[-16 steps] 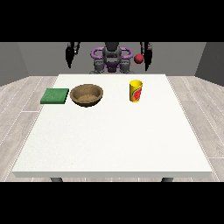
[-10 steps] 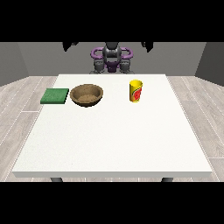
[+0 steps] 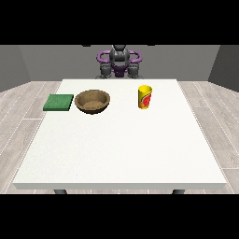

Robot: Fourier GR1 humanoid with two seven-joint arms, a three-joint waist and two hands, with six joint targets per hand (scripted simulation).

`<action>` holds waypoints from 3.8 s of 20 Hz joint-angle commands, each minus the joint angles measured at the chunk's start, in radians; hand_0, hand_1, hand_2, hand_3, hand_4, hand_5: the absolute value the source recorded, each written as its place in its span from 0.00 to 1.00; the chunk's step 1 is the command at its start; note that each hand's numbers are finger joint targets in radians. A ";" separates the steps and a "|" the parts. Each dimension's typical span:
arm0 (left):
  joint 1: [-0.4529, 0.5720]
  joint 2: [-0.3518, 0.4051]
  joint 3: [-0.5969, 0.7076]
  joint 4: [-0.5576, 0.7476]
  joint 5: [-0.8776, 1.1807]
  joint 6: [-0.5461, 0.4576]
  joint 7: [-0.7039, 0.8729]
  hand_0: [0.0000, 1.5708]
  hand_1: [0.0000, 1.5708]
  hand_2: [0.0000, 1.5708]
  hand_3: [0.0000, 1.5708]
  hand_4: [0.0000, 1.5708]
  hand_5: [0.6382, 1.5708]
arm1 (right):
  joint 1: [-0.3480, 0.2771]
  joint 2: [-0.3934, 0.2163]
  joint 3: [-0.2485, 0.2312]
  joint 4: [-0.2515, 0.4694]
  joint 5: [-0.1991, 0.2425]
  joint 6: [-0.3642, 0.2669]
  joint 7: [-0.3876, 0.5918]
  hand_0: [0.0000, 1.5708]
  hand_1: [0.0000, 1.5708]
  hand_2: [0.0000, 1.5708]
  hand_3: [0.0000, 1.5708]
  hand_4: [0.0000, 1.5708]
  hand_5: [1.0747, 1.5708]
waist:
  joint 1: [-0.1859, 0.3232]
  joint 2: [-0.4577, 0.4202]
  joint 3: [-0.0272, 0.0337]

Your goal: Pick the cup and pour the ball into the bowl, then pick the bowl and place it on the pad

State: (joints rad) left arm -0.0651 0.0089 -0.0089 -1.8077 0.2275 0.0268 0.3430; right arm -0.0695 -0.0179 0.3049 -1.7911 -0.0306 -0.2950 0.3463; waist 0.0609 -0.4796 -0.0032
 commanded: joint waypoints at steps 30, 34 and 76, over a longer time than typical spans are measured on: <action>-0.257 0.182 0.256 0.668 -0.117 -0.166 -0.797 0.00 0.00 0.00 0.00 0.00 0.82 | -0.356 -0.095 -0.122 -0.191 -0.007 0.073 0.044 0.00 0.00 0.00 0.00 0.00 0.99 | -0.201 0.642 0.0023; -0.328 0.179 0.248 0.774 -0.159 -0.131 -0.873 0.00 0.00 0.00 0.00 0.00 0.84 | -0.335 -0.116 -0.211 -0.148 -0.067 0.142 -0.062 0.00 0.00 0.00 0.00 0.00 0.99 | -0.196 0.674 0.0029; -0.622 0.202 0.073 1.253 -0.588 0.492 -0.942 0.89 0.89 1.00 1.00 0.70 0.95 | -0.176 -0.275 -0.499 -0.198 -0.366 0.404 -0.001 0.00 0.00 0.00 0.00 0.15 0.98 | -0.305 0.562 0.0040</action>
State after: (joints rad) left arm -0.6363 0.2032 0.1210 -0.5777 -0.2644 0.4140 -0.7012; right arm -0.2494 -0.2981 -0.2263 -1.9822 -0.4009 0.1094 0.3129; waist -0.2233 0.1150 0.0016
